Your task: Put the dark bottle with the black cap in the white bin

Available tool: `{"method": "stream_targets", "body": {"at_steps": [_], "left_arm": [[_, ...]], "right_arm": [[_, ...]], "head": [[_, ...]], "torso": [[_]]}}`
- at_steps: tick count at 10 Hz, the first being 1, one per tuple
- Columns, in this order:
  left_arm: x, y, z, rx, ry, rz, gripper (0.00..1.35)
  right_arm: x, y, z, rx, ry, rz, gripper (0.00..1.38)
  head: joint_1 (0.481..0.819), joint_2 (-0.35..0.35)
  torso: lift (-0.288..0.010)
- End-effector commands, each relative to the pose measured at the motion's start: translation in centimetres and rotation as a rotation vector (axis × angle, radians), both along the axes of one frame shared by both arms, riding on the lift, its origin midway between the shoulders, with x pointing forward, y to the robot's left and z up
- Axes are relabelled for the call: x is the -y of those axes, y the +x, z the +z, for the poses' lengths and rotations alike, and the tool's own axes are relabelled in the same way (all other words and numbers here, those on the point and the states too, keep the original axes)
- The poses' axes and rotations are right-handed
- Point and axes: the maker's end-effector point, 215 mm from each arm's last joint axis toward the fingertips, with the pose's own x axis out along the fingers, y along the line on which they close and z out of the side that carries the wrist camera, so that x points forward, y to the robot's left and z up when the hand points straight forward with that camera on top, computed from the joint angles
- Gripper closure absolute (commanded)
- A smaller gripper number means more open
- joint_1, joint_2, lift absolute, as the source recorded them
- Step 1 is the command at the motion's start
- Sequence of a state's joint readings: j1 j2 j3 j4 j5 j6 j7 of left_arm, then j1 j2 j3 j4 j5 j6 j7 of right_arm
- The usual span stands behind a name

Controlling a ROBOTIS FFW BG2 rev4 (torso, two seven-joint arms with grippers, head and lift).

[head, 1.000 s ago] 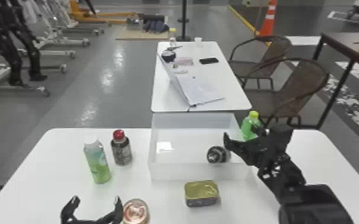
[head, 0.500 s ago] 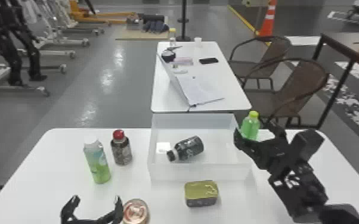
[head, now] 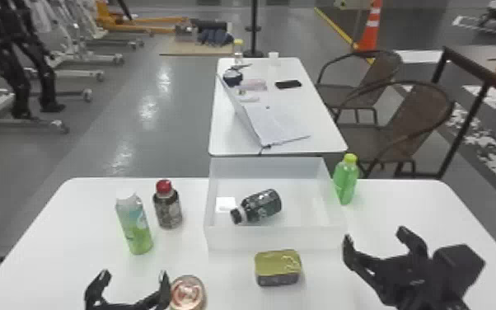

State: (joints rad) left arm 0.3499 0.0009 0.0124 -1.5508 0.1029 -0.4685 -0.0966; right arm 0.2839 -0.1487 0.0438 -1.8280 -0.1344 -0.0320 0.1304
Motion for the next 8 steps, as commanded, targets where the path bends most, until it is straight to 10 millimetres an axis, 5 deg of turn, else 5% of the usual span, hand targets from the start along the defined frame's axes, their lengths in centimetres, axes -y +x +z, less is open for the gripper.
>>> {"method": "stream_targets", "body": {"at_steps": [1,8], "left_arm": [[0.1,-0.1,0.0,0.0,-0.002,0.001,0.11],[-0.2,0.1,0.2,0.01,0.015,0.005,0.11]], "right_arm": [[0.3,-1.9,-1.0,-0.025,-0.009,-0.015,0.13],[0.5,-5.3,-4.6,-0.12,-0.019,0.002,0.13]], "head": [[0.549,0.0],[0.549,0.0]], "torso": [[-0.1],[-0.1]]}}
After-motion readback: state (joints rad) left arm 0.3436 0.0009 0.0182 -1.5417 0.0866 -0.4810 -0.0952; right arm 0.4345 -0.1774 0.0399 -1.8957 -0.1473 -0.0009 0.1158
